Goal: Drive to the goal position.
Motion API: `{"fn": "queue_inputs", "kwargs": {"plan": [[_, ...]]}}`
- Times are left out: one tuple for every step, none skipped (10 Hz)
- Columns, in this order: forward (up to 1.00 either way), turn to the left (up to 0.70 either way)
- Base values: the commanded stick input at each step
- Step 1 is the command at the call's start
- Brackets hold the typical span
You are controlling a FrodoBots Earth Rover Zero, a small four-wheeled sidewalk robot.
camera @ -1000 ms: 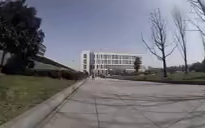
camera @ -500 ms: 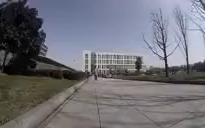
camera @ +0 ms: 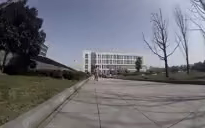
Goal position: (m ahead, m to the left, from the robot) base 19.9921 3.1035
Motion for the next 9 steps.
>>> {"fn": "queue_inputs", "kwargs": {"plan": [[0.70, 0.00], [0.70, 0.07], [0.70, 0.35], [0.70, 0.27], [0.70, 0.00], [0.70, 0.00], [0.70, 0.00], [0.70, 0.00], [0.70, 0.00]]}}
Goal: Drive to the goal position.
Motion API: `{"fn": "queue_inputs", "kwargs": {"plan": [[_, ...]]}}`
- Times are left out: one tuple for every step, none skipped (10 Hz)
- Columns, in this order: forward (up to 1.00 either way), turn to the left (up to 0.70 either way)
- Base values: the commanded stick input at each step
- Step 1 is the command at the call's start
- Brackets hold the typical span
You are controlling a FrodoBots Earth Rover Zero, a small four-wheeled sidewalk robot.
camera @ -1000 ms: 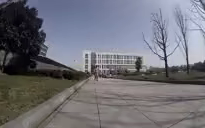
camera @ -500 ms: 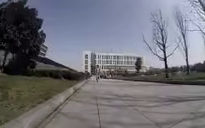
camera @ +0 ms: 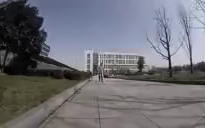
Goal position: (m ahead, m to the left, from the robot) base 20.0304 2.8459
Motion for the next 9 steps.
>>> {"fn": "queue_inputs", "kwargs": {"plan": [[0.70, 0.00], [0.70, 0.00], [0.70, 0.00], [0.70, 0.00], [0.70, 0.00], [0.70, 0.00], [0.70, 0.00], [0.70, 0.11], [0.70, 0.32]]}}
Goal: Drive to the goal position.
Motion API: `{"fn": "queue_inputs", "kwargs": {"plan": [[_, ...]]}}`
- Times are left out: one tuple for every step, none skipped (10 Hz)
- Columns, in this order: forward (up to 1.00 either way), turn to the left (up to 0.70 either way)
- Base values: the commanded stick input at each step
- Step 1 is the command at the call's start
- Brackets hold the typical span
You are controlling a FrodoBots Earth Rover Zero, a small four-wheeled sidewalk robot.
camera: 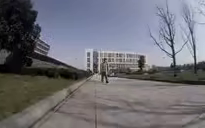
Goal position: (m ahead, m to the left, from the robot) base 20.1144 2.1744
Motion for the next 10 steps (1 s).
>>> {"fn": "queue_inputs", "kwargs": {"plan": [[0.70, 0.31], [0.70, 0.16], [0.70, 0.03], [0.70, 0.00], [0.70, 0.00], [0.70, 0.00], [0.70, 0.00], [0.70, 0.00], [0.70, 0.00], [0.70, 0.00]]}}
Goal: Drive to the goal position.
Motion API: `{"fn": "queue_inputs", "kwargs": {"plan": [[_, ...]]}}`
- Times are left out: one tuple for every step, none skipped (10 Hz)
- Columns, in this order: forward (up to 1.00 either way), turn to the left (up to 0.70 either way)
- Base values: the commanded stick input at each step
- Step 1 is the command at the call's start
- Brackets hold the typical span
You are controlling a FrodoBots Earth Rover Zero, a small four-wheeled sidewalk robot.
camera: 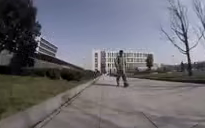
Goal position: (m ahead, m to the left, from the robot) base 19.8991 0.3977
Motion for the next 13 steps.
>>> {"fn": "queue_inputs", "kwargs": {"plan": [[0.70, 0.00], [0.70, 0.00], [0.70, 0.00], [0.70, 0.00], [0.70, 0.00], [0.70, 0.00], [0.70, 0.00], [0.70, 0.00], [0.70, 0.00], [0.70, 0.00], [0.70, 0.00], [0.70, 0.00], [0.70, 0.00]]}}
